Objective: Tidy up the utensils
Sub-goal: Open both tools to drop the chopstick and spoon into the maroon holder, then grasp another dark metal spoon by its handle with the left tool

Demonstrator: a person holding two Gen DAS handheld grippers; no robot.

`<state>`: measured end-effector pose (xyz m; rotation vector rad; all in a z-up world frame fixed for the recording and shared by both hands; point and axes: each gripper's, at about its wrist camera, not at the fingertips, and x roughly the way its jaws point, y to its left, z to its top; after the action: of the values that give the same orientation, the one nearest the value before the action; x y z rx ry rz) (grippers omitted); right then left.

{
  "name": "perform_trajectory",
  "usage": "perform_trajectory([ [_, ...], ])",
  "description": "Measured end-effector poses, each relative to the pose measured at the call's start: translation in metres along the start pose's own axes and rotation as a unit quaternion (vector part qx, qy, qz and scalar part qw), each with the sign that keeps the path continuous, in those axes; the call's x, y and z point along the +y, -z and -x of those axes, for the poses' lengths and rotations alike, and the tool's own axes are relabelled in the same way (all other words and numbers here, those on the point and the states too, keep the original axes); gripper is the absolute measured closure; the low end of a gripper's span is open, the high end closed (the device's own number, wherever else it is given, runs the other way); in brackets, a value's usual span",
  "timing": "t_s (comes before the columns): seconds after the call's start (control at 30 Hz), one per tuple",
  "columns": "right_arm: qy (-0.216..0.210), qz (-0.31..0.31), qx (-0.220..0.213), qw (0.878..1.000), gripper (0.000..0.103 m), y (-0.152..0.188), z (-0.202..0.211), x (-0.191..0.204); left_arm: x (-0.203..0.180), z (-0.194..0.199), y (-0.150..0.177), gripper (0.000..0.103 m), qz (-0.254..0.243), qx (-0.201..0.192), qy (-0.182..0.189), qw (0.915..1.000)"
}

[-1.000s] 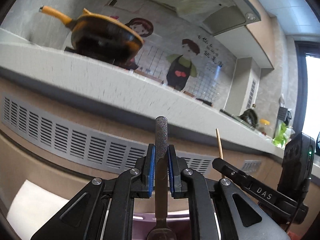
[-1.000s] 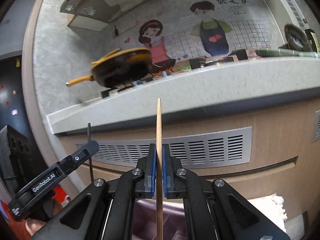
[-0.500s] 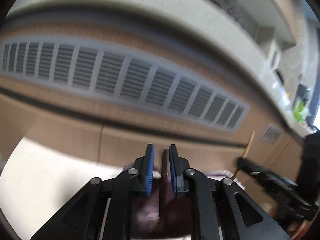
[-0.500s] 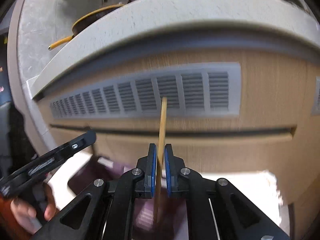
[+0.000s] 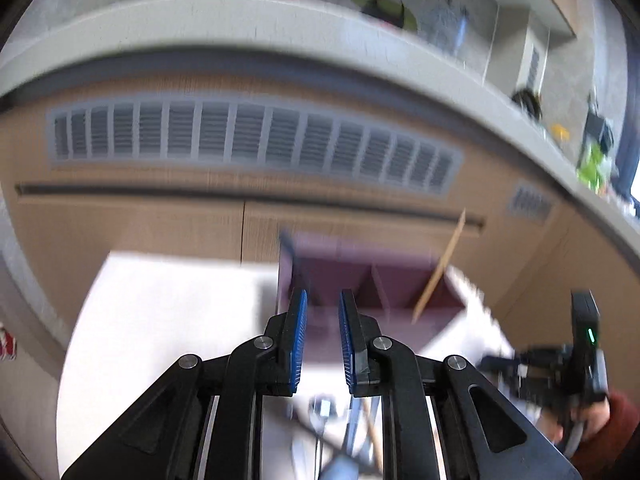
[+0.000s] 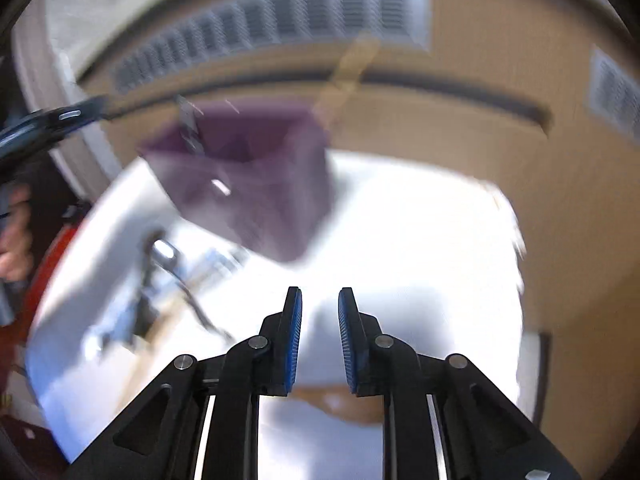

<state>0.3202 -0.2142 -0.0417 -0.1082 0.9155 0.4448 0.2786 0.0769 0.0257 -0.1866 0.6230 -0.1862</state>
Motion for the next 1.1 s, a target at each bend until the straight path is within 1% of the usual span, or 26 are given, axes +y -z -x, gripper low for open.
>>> perform_trajectory([
  [0.03,0.009,-0.015,0.010,1.000,0.085,0.008,-0.006,-0.008,0.005,-0.002,0.011,0.086,0.005,0.018,0.000,0.9998],
  [0.1,0.007,-0.051,0.031,0.998,0.085,0.021,-0.015,-0.021,0.013,-0.006,0.031,0.086,0.027,0.056,0.001,0.9981],
  [0.13,-0.005,-0.071,0.038,0.997,0.085,0.029,-0.017,-0.029,0.017,-0.008,0.037,0.086,0.040,0.071,0.004,0.9967],
  [0.2,-0.042,-0.094,0.043,0.994,0.085,0.041,-0.014,-0.025,0.022,-0.006,0.053,0.086,0.065,0.093,0.010,0.9935],
  [0.23,-0.055,-0.096,0.045,0.993,0.085,0.048,-0.012,-0.020,0.024,-0.004,0.062,0.086,0.069,0.103,0.009,0.9922],
  [0.27,-0.078,-0.091,0.052,0.991,0.085,0.056,-0.009,-0.009,0.017,-0.007,0.064,0.086,0.067,0.108,0.006,0.9919],
  [0.33,-0.118,-0.064,0.068,0.989,0.085,0.066,-0.005,0.012,0.015,-0.003,0.075,0.086,0.061,0.117,0.002,0.9912],
  [0.4,-0.145,-0.031,0.079,0.986,0.085,0.074,-0.004,0.035,0.012,-0.001,0.082,0.086,0.059,0.120,0.007,0.9910],
  [0.43,-0.144,0.001,0.077,0.987,0.085,0.076,-0.002,0.051,0.013,0.001,0.083,0.086,0.059,0.121,0.010,0.9908],
  [0.47,-0.131,0.026,0.070,0.989,0.085,0.076,0.000,0.063,0.013,0.004,0.085,0.086,0.059,0.123,0.012,0.9906],
  [0.53,-0.058,0.095,0.036,0.993,0.085,0.071,0.001,0.085,0.013,0.009,0.086,0.086,0.058,0.123,0.007,0.9907],
  [0.6,0.003,0.134,0.007,0.991,0.085,0.064,-0.004,0.099,0.015,0.013,0.086,0.086,0.059,0.121,0.003,0.9909],
  [0.63,0.016,0.145,0.000,0.989,0.085,0.063,-0.004,0.098,0.016,0.016,0.088,0.086,0.058,0.121,0.001,0.9910],
  [0.67,0.013,0.148,0.000,0.989,0.085,0.056,-0.009,0.098,0.017,0.017,0.088,0.086,0.058,0.121,0.002,0.9910],
  [0.73,-0.020,0.138,0.009,0.990,0.085,0.044,-0.021,0.094,0.017,0.020,0.090,0.086,0.053,0.122,0.005,0.9911],
  [0.87,-0.065,0.101,0.014,0.993,0.085,0.023,-0.039,0.083,0.018,0.026,0.097,0.086,0.044,0.125,0.014,0.9911],
  [1.0,-0.060,0.098,0.012,0.993,0.083,0.010,-0.054,0.078,0.022,0.023,0.102,0.086,0.051,0.136,0.023,0.9891],
  [1.1,-0.050,0.108,0.022,0.993,0.082,0.005,-0.064,0.082,0.021,0.017,0.105,0.086,0.057,0.147,0.021,0.9872],
])
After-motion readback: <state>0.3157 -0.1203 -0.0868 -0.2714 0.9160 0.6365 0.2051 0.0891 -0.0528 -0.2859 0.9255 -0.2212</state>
